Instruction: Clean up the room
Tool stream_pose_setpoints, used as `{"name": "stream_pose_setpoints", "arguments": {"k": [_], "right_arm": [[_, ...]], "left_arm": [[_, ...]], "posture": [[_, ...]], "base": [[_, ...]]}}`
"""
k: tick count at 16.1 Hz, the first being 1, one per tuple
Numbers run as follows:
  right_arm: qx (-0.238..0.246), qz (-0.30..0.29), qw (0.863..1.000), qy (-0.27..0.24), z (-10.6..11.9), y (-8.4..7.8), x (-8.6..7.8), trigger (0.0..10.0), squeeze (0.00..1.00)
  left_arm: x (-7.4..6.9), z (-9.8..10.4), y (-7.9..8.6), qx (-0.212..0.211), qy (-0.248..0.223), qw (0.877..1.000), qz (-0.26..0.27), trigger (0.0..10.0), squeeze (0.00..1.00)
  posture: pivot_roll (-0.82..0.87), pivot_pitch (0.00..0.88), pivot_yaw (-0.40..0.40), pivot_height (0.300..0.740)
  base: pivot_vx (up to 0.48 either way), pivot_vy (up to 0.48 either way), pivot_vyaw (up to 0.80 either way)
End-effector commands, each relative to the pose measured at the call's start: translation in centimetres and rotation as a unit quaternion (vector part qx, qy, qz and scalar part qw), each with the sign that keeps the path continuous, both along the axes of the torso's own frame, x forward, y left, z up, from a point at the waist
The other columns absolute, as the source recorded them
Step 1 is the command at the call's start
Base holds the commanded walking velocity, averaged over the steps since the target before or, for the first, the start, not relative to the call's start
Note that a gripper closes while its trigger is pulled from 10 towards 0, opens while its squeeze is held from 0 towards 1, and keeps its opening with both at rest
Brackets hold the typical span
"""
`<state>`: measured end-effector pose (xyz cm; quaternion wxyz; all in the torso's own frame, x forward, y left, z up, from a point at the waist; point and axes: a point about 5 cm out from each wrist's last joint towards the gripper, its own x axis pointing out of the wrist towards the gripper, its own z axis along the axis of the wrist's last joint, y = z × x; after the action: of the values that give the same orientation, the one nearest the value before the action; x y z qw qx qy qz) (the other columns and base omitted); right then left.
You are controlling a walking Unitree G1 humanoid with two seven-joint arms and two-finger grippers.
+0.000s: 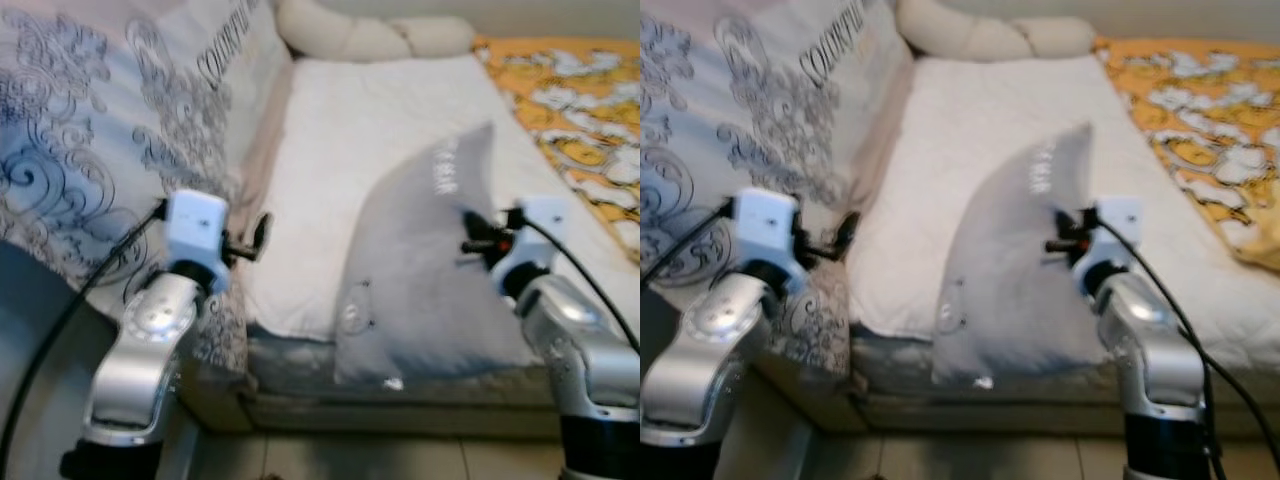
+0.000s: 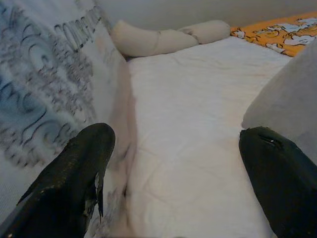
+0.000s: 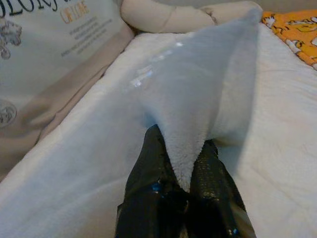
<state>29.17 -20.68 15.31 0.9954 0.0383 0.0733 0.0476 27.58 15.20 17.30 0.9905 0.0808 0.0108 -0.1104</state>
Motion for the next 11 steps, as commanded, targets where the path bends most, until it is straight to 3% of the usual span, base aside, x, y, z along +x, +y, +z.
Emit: {"name": "stream_pose_setpoints", "arguments": {"k": [1,6,9,11], "right_arm": [[0.003,0.005,1.000,-0.027,1.1,0.4,0.3,10.0,0.00],[-0.022,0.036,0.999,-0.026,1.2,1.0,0.4,10.0,0.00],[-0.032,0.053,0.998,-0.030,1.3,1.7,0.6,10.0,0.00],[-0.021,0.043,0.998,-0.032,1.4,1.6,0.8,10.0,0.00]], "left_arm": [[0.0,0.2,0.6,0.010,-0.004,1.000,0.011,10.0,0.00],[0.1,0.2,0.6,0.009,-0.005,1.000,0.011,10.0,0.00],[-0.1,0.3,0.6,0.008,-0.006,1.000,0.012,10.0,0.00],[-0.1,0.3,0.5,0.011,-0.008,1.000,0.006,10.0,0.00]], "posture": [[0.10,0.000,-0.001,0.740],[0.10,0.000,-0.007,0.740],[0.11,0.000,-0.013,0.740],[0.11,0.000,-0.015,0.740]], "base": [[0.259,0.000,0.00],[0.259,0.000,0.00],[0.261,0.000,0.80],[0.124,0.000,0.00]]}}
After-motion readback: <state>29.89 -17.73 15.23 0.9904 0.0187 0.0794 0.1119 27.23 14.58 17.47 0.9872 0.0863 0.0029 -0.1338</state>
